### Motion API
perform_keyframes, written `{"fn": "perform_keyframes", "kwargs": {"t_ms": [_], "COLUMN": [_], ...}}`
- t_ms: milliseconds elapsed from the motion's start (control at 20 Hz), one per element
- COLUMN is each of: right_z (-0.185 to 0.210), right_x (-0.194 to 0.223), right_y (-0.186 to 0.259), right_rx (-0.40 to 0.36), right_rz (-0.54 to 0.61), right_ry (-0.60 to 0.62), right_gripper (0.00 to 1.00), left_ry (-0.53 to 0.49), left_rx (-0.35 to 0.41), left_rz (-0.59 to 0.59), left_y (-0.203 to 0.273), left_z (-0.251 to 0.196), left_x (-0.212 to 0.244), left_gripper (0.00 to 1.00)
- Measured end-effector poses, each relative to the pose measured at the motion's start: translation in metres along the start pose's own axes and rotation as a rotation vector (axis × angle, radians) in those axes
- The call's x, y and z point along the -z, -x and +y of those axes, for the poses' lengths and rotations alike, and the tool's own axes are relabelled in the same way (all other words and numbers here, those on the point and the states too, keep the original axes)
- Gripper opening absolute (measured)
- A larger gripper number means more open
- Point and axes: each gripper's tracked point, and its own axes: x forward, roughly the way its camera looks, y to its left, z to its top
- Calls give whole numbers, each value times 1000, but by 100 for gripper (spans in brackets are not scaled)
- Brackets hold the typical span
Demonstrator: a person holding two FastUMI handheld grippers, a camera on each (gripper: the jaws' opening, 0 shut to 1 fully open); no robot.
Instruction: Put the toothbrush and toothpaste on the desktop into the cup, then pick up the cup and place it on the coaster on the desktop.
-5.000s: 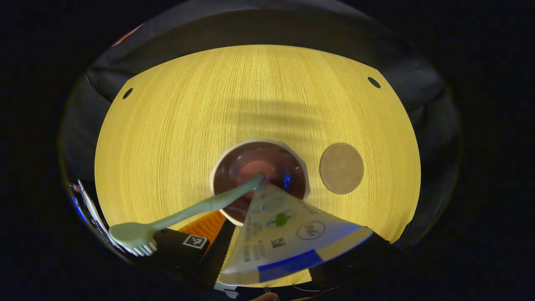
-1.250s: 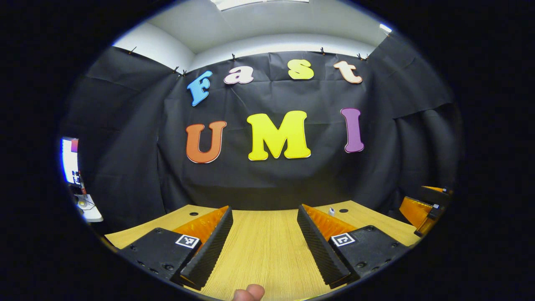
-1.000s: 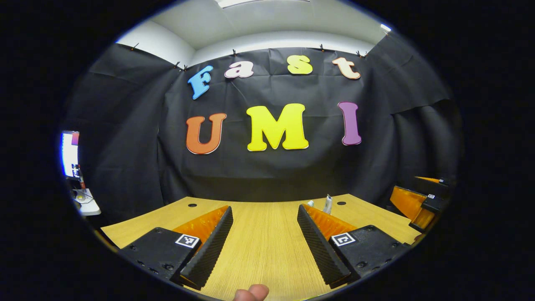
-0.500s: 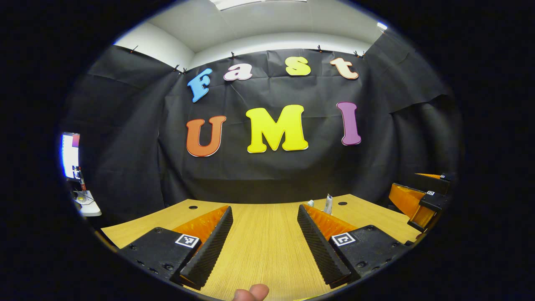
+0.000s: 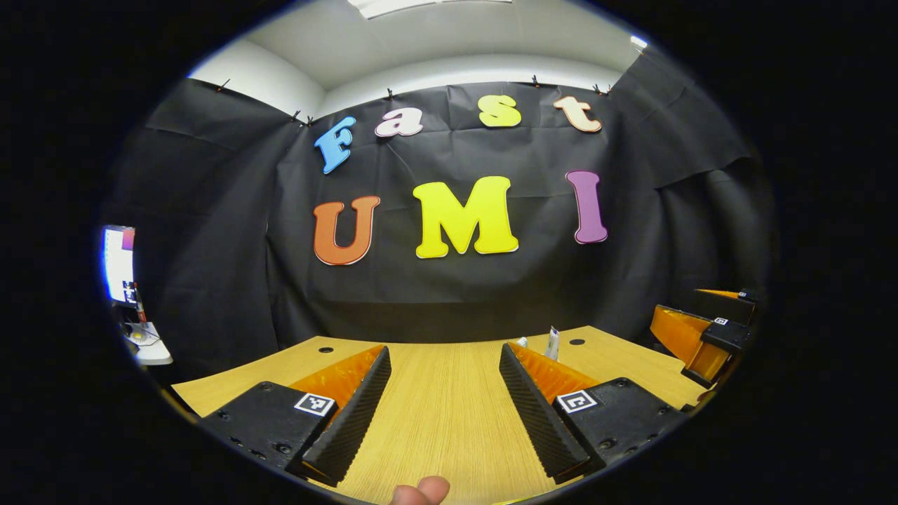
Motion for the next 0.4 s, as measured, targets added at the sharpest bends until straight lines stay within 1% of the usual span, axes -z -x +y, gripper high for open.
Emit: {"fn": "perform_keyframes", "kwargs": {"t_ms": [400], "right_z": [-1], "right_x": [-1], "right_y": [-2], "right_rx": [11], "right_rz": [-1], "right_ry": [11], "right_gripper": [95], "left_ry": [5], "left_rx": [4], "left_rz": [-3], "left_y": [-1], "left_z": [-3], "left_x": [-1], "left_gripper": [99]}}
